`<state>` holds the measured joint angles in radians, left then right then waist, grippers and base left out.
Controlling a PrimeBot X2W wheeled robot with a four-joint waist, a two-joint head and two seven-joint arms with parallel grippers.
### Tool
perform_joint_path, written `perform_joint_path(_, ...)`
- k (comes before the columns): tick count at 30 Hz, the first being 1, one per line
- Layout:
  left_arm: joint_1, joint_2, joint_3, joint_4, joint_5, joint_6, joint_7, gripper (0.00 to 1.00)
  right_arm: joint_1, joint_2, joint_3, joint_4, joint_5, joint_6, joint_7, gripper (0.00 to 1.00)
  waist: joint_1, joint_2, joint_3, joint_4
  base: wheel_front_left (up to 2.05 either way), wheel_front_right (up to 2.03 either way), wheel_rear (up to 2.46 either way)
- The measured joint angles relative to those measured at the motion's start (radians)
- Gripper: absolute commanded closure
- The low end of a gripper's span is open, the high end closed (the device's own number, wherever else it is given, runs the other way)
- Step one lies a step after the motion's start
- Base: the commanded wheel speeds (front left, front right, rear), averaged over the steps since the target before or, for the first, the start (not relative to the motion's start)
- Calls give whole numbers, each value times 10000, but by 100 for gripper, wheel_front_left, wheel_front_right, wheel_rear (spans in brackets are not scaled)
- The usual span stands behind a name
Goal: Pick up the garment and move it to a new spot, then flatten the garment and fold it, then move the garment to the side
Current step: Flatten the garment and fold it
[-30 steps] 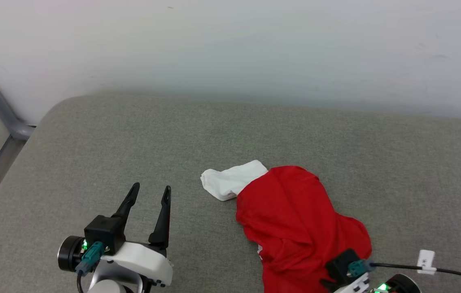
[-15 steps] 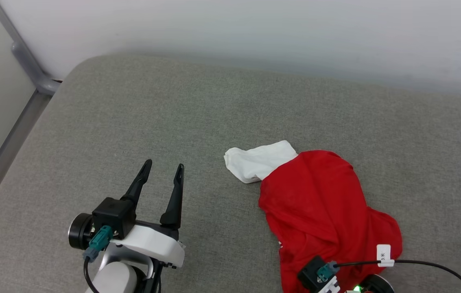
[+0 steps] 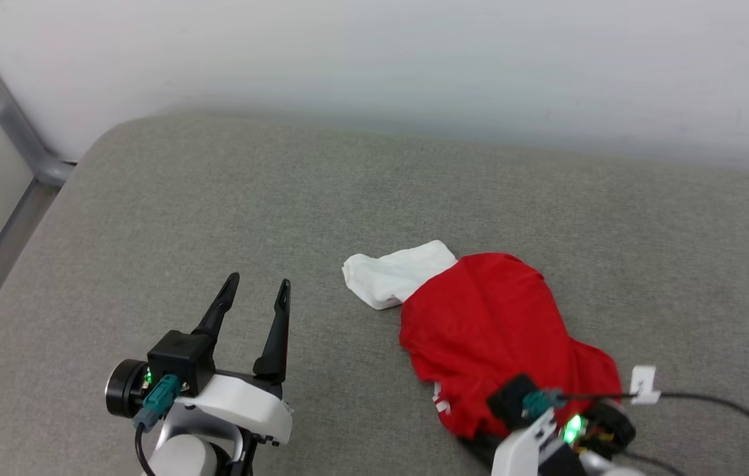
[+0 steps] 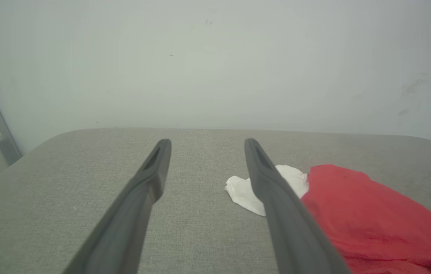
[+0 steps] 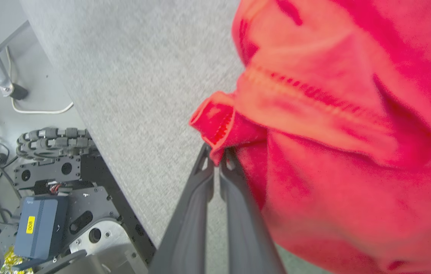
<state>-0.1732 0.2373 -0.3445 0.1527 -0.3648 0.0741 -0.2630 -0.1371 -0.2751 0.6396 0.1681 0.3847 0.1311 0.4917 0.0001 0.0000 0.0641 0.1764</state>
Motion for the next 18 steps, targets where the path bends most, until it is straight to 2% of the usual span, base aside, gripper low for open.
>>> perform_joint_path(5,141,15,19,58,0,8,0,0,-431,253,-1152,-991,-497,2,-704,100,0,0,-267,-303,0,0,0)
perform_joint_path(8,227,35,48,67,-4,52,0,0,-680,314,-2196,-1427,-819,0,-961,100,0,0,-375,-503,0,0,0)
perform_joint_path(13,228,61,23,56,-2,63,0,0,-896,324,-4635,-1666,-1536,0,-1026,100,0,0,-457,-708,0,0,0)
perform_joint_path(18,208,123,21,-19,-6,94,40,0,-991,284,-6961,-1162,-1860,0,-779,100,0,0,-301,-809,0,0,0)
